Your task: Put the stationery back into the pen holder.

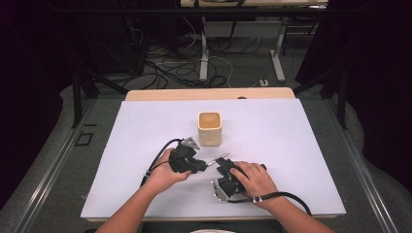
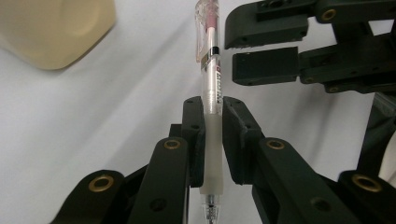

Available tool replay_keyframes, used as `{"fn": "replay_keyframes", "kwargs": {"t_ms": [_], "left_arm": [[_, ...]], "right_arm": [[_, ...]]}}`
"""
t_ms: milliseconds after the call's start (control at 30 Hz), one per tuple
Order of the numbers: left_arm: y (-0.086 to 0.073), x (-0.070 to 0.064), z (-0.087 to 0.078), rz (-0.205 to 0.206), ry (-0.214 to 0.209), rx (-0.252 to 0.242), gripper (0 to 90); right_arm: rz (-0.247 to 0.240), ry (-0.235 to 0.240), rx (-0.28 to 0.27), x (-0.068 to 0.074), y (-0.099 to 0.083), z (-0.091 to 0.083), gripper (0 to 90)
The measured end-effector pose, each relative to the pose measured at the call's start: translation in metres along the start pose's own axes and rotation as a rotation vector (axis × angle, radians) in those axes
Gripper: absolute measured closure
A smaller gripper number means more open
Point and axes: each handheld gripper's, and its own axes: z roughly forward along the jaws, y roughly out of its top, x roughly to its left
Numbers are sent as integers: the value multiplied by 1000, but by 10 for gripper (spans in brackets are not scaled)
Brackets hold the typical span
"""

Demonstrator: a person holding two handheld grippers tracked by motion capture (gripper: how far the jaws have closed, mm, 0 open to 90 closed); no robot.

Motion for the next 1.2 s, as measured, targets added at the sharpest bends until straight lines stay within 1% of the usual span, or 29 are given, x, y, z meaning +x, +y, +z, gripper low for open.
{"fn": "replay_keyframes", "kwargs": {"t_ms": [33,67,100,133,167,233,267,300,367,400,433,467,500,533,567,600,667,733,833,867,900,933,967,1000,1067,1100,1133,1167,1200], "left_arm": [[1,-1,1,0,-5,-4,795],[2,-2,1,0,0,5,795],[3,-3,2,3,-9,3,795],[3,-4,2,3,-12,1,795],[4,-6,3,4,-14,-3,794],[6,-8,4,9,-19,-1,794],[6,-9,5,9,-27,-8,795],[7,-10,5,13,-31,-3,795],[7,-11,7,16,-34,-4,794],[8,-12,7,21,-31,6,795],[8,-12,8,16,-40,-2,794],[8,-13,9,20,-39,1,795],[8,-13,10,18,-42,-3,795],[9,-14,10,20,-40,-1,794],[9,-14,11,19,-41,0,794],[9,-14,11,17,-49,-4,794],[9,-15,11,19,-49,-2,794],[10,-15,12,20,-49,-5,794],[10,-16,12,19,-53,-8,794],[10,-16,12,19,-56,-8,794],[10,-16,12,21,-56,-9,794],[10,-16,12,23,-55,-12,794],[10,-16,12,25,-52,-11,794],[10,-16,12,30,-49,-7,794],[10,-16,12,35,-46,-3,793],[10,-16,12,34,-55,-7,793],[10,-15,11,37,-65,5,793],[9,-15,12,34,-58,-8,792],[9,-15,12,33,-53,-6,792]], "right_arm": [[-1,19,13,0,0,0,626],[-5,-1,8,1,1,1,626],[-9,19,18,0,1,1,630],[-7,16,17,0,1,2,634],[-7,-1,10,1,0,2,638],[-9,-1,12,1,0,3,647],[-15,-3,4,1,0,4,652],[-6,17,31,2,0,2,659],[-17,6,26,2,0,2,684],[-23,-8,21,2,0,3,692],[-27,-10,21,3,0,3,697],[-32,-13,21,3,1,3,699],[-35,-14,21,3,1,3,703],[-42,8,30,2,2,2,708],[-59,-3,26,3,2,3,715],[-59,-3,26,3,2,3,715],[-62,12,29,3,3,3,730],[-65,12,33,4,3,3,758],[-76,16,35,4,3,3,772],[-71,15,33,5,3,3,781],[-75,16,43,5,4,2,788],[-85,19,41,5,4,2,789],[-96,-1,35,6,3,3,791],[-94,14,52,6,4,2,792],[-102,12,51,6,4,2,793],[-103,-7,42,7,3,2,793],[-105,12,52,6,4,2,793],[-108,11,51,6,4,2,794],[-108,11,51,6,4,2,794]]}}
